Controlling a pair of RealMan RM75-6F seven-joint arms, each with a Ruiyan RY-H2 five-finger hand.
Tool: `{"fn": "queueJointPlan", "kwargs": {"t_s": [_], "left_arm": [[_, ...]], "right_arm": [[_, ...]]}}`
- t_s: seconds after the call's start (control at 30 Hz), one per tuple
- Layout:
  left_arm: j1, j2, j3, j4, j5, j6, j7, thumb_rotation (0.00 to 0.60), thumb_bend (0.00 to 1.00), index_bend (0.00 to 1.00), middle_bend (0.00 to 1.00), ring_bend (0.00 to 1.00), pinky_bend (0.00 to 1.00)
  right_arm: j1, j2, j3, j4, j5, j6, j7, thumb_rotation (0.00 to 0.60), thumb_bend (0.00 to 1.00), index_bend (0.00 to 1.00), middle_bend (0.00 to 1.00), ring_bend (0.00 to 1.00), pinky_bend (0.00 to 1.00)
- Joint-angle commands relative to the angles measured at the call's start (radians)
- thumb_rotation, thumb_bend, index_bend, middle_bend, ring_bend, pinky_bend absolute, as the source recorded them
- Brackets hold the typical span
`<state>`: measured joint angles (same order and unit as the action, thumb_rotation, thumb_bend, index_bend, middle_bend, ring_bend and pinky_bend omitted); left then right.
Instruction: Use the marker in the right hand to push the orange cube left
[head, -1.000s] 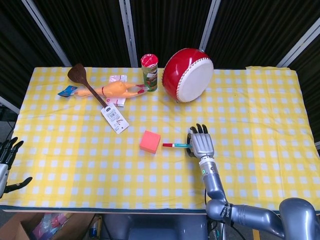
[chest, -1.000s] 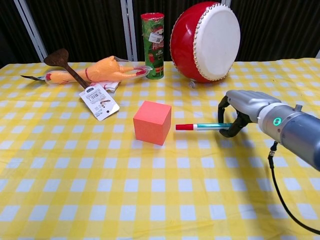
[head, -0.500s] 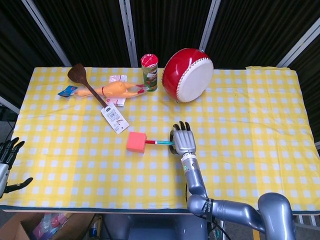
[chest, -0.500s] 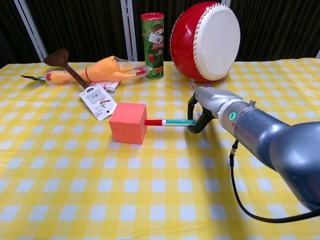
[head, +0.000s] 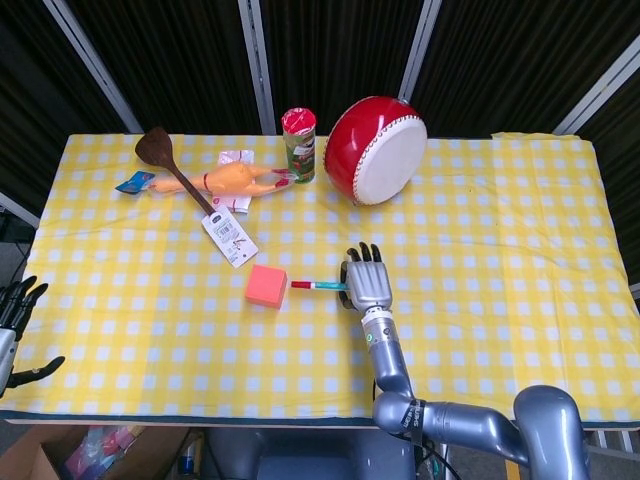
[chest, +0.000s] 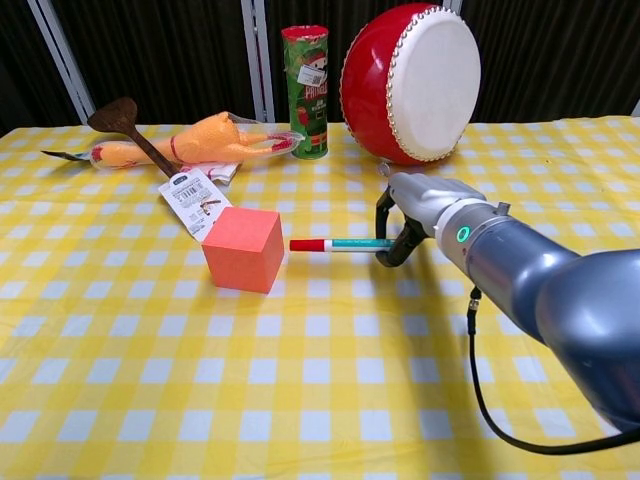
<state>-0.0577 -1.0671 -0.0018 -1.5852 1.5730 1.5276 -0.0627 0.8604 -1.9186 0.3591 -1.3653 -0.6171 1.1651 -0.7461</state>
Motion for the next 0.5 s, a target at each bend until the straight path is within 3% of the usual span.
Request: {"fn": "queueJointPlan", "kwargs": {"t_s": [0.03, 0.5], "left_arm": [[-0.001, -0.001, -0.001, 0.000, -0.002, -0.002, 0.004, 0.600, 0.00, 0.00, 0.00, 0.00, 0.00], [0.001, -0.002, -0.002, -0.001, -0.002, 0.003, 0.001, 0.600, 0.00, 0.00, 0.00, 0.00, 0.00]], "right_arm": [[-0.018, 0.019, -0.006, -0.032, 0.002, 0.023, -0.004, 0.600, 0.55, 0.65, 0.20, 0.00, 0.00], [-0.045, 0.001, -0.027, -0.066, 0.003, 0.060, 0.004, 0.600, 0.55, 0.65, 0.20, 0.00, 0.00]]}}
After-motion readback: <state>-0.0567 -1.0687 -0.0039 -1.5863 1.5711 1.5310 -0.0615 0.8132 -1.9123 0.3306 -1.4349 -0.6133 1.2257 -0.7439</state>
